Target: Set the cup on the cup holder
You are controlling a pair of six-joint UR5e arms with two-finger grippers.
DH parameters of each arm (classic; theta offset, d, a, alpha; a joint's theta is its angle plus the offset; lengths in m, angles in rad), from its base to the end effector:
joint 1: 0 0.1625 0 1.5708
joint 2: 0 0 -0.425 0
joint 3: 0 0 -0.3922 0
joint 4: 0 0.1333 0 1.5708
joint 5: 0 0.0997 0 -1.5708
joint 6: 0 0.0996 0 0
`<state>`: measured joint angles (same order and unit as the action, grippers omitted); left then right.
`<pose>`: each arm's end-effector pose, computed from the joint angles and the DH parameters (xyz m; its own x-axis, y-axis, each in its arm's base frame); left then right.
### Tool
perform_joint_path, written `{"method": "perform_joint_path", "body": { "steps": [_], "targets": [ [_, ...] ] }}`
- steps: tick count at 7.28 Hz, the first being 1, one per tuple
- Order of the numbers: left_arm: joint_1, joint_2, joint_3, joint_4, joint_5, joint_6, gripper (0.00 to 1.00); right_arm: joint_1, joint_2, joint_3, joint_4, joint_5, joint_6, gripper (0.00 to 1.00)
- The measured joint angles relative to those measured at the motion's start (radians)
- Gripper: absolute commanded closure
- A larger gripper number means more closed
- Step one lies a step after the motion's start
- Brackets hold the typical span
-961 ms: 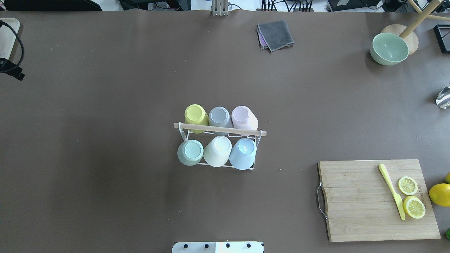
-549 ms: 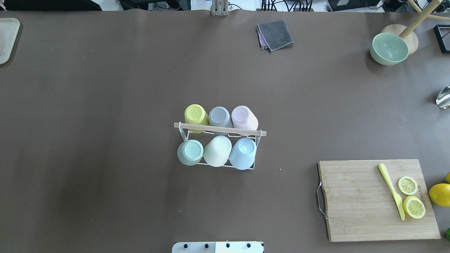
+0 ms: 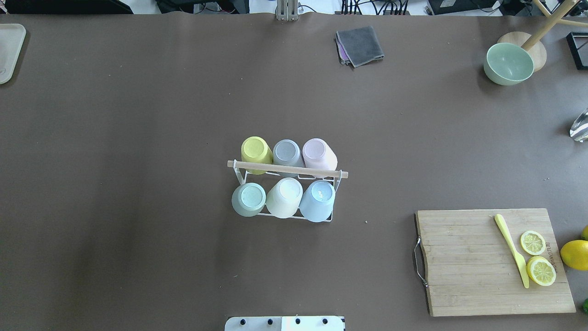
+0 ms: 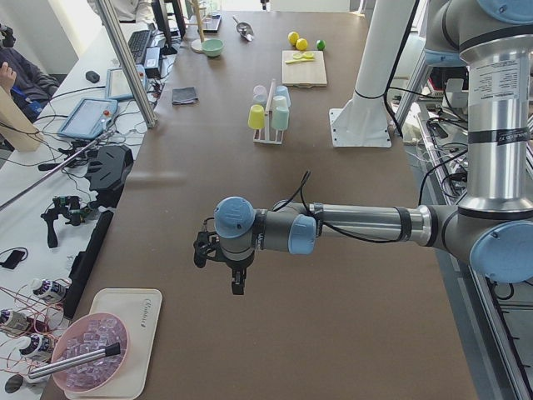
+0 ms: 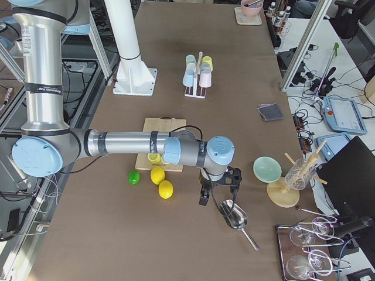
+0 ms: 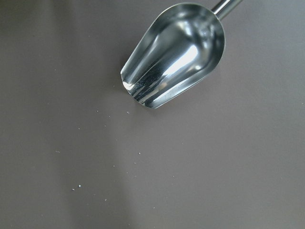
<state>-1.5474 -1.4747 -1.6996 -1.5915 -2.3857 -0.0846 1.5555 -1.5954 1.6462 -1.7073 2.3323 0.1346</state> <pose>-0.0502 -0.4557 0.6356 0.6844 -0.0297 -0.7285 0.0346 0.9994 -0.0082 0.0573 -0.4753 0.6478 0.7201 0.1812 0.6698 -0.0821 0.9808 -0.1771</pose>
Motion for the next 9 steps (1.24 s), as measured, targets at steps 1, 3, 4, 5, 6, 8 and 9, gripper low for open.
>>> {"method": "perform_joint_path", "body": {
  "steps": [1, 3, 4, 5, 6, 8, 9],
  "targets": [
    [0.000, 0.001, -0.009, 0.042, 0.051, 0.041, 0.03, 0.000, 0.000, -0.001, 0.000, 0.000, 0.001, 0.00],
    [-0.005, 0.007, -0.012, 0.088, 0.146, 0.124, 0.03, 0.000, 0.000, -0.001, 0.000, 0.001, 0.003, 0.00],
    [-0.006, 0.008, -0.011, 0.095, 0.150, 0.134, 0.02, 0.000, 0.000, -0.002, 0.000, 0.001, 0.003, 0.00],
    [-0.006, 0.009, -0.011, 0.095, 0.145, 0.136, 0.02, -0.001, 0.000, -0.002, 0.000, 0.001, 0.004, 0.00],
    [-0.007, 0.010, -0.012, 0.092, 0.131, 0.136, 0.02, -0.001, 0.000, -0.002, 0.000, 0.001, 0.004, 0.00],
    [-0.008, 0.008, -0.009, 0.087, 0.099, 0.136, 0.02, -0.001, 0.001, -0.002, 0.000, 0.002, 0.005, 0.00],
    [-0.008, 0.005, -0.008, 0.085, 0.094, 0.136, 0.02, -0.001, 0.001, -0.002, 0.000, 0.002, 0.005, 0.00]
  ]
}}
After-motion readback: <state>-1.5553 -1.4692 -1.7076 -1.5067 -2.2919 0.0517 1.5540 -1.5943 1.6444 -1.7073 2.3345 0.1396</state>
